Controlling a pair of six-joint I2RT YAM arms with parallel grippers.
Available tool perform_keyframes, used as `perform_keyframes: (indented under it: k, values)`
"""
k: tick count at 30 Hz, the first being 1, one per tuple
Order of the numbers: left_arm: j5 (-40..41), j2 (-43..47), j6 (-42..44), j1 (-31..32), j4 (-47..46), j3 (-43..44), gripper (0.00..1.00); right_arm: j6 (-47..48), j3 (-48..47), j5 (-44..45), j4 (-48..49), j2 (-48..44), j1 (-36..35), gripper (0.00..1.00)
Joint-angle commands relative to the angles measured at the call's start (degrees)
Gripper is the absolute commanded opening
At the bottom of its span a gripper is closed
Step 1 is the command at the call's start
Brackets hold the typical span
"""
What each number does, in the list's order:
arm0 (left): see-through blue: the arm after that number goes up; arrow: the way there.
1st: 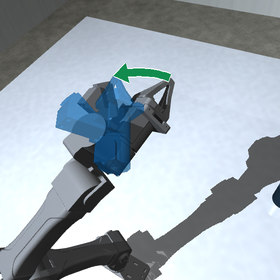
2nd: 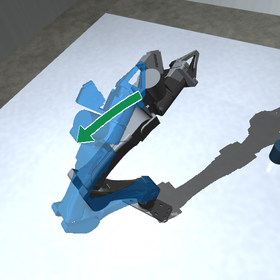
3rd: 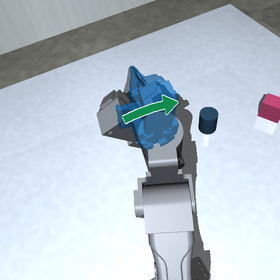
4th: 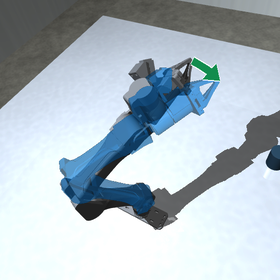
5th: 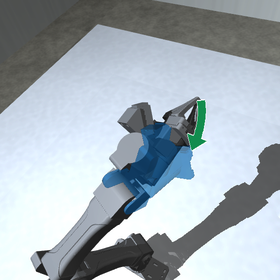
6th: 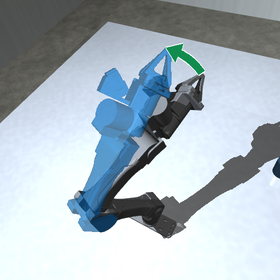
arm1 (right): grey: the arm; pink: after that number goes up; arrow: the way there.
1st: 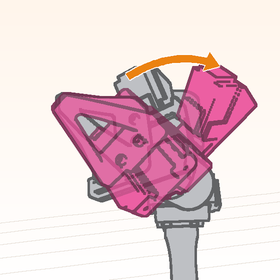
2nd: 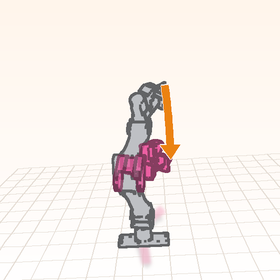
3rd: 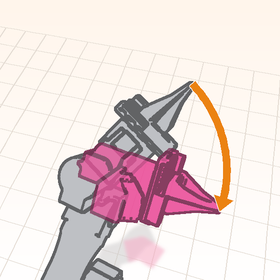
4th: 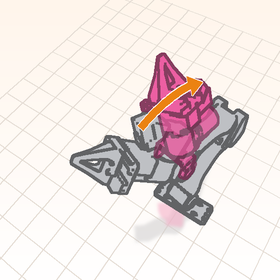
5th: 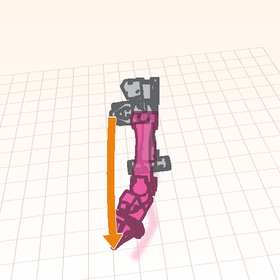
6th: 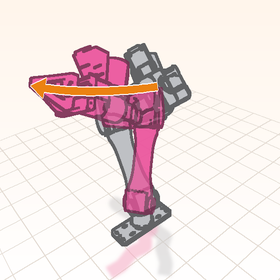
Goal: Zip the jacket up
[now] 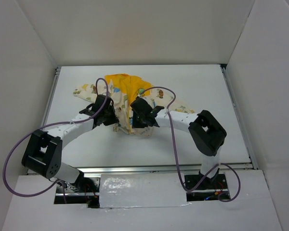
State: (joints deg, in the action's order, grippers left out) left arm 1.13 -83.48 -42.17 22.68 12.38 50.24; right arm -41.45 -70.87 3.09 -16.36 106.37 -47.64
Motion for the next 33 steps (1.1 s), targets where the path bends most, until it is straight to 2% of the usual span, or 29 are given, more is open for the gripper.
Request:
perform_keyframes:
  k: [1,4,7,8,12,14,16,17,18,20,21,23,25,27,29,30,32,33]
  values:
    - [-1.4,1.8,0.3,0.4,-1.8,-0.4,0.01,-0.6,-1.0,4.6,-1.0,-1.1,0.2,0.00]
    - [-1.4,2.0,0.6,0.4,-1.2,-0.1,0.03,-0.5,0.1,8.0,-2.5,-3.0,0.2,0.00]
    - [1.8,2.9,0.7,0.4,0.9,0.6,0.17,-0.4,3.7,9.6,-2.5,-8.1,1.8,0.00]
    - [2.6,3.1,0.8,0.4,2.3,0.8,0.17,-0.5,4.8,9.7,-2.6,-9.3,3.2,0.00]
    - [6.2,4.5,1.8,0.3,4.3,1.7,0.03,-0.1,13.4,9.6,-0.9,-17.1,6.2,0.00]
    - [7.1,4.6,1.7,0.2,5.2,2.1,0.03,0.1,15.8,9.9,0.1,-20.9,7.5,0.00]
    - [7.1,5.0,1.7,0.2,5.8,2.3,0.16,0.9,18.2,9.3,1.0,-21.5,8.3,0.00]
    - [7.0,5.3,1.7,0.2,5.9,2.3,0.26,1.2,18.4,8.8,0.7,-20.7,9.1,0.00]
    - [6.7,6.4,1.3,0.3,6.1,2.1,0.56,1.6,18.2,8.3,0.6,-18.8,9.2,0.00]
    - [7.1,7.8,1.0,0.3,7.0,2.0,0.72,2.0,18.0,6.7,1.1,-16.6,9.2,0.00]
    - [8.3,9.8,1.0,0.5,8.3,2.4,0.86,2.1,18.2,6.0,1.5,-15.0,9.2,0.00]
    - [10.6,11.9,1.4,1.7,10.2,3.7,0.99,1.8,18.7,4.3,3.3,-14.2,9.2,0.00]
    - [13.5,14.1,3.9,4.5,12.4,7.2,0.99,1.4,19.0,4.1,3.9,-13.7,9.2,0.01]
    - [13.4,12.9,7.2,6.5,13.3,11.8,0.92,0.9,19.2,4.6,3.9,-14.0,9.3,0.05]
    - [13.2,9.8,8.3,9.3,16.4,16.6,0.88,0.7,19.1,5.6,3.4,-14.6,9.2,0.10]
    - [13.4,6.0,8.2,10.8,17.1,17.7,0.83,0.7,19.2,6.0,3.1,-15.3,9.1,0.13]
    - [12.9,2.5,7.8,12.1,17.2,19.0,0.78,0.6,19.5,6.2,3.0,-16.0,9.2,0.19]
    - [12.6,-0.7,7.5,13.2,16.6,19.2,0.72,0.6,19.6,6.0,3.2,-16.8,9.4,0.21]
